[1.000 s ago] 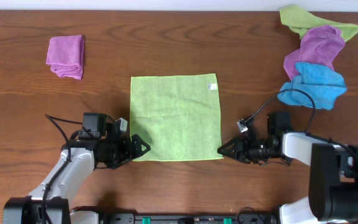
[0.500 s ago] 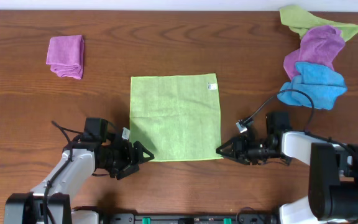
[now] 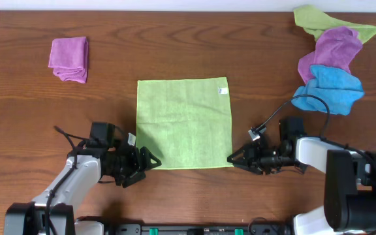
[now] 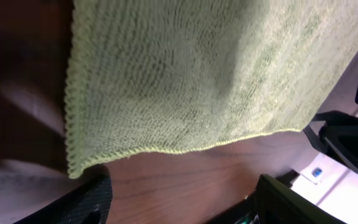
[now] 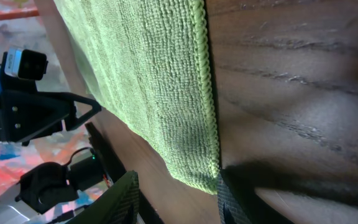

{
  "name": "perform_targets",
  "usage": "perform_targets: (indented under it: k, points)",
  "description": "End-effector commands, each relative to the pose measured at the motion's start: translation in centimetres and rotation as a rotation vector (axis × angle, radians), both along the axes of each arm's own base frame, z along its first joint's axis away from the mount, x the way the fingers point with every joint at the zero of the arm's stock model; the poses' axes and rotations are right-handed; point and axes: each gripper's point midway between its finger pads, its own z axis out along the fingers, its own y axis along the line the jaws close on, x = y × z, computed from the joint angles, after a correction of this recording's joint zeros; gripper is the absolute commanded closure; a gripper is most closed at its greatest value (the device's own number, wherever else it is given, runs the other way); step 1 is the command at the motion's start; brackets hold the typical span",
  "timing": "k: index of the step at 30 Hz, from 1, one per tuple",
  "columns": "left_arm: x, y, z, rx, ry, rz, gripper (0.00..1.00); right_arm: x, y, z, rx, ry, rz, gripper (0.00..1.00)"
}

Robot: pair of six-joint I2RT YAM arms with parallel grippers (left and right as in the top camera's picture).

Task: Fold the cloth
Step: 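Lower both grippers and pinch the cloth's near side edges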

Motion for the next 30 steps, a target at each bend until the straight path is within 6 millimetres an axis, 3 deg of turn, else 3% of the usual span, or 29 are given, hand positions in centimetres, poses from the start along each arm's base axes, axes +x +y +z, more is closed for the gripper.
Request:
perform_targets:
  k: [1, 11, 19, 30]
  points:
    - [-1.0, 5.6, -4.4, 0.362, 0.04, 0.021, 0.24, -1.7, -2.2, -3.5, -0.211, 0.076, 0.007, 0.57]
    - [0.2, 7.9, -4.6, 0.503, -0.013, 0.003, 0.25, -1.7, -2.2, -3.5, -0.211, 0.074, 0.007, 0.56]
    - [0.6, 5.9, -4.4, 0.382, -0.022, -0.002, 0.32, -1.0, -1.6, -2.9, -0.159, 0.045, 0.002, 0.56]
    - [-1.4, 3.8, -5.0, 0.253, 0.092, -0.027, 0.35, -1.0, -1.6, -2.9, -0.159, 0.05, -0.003, 0.57]
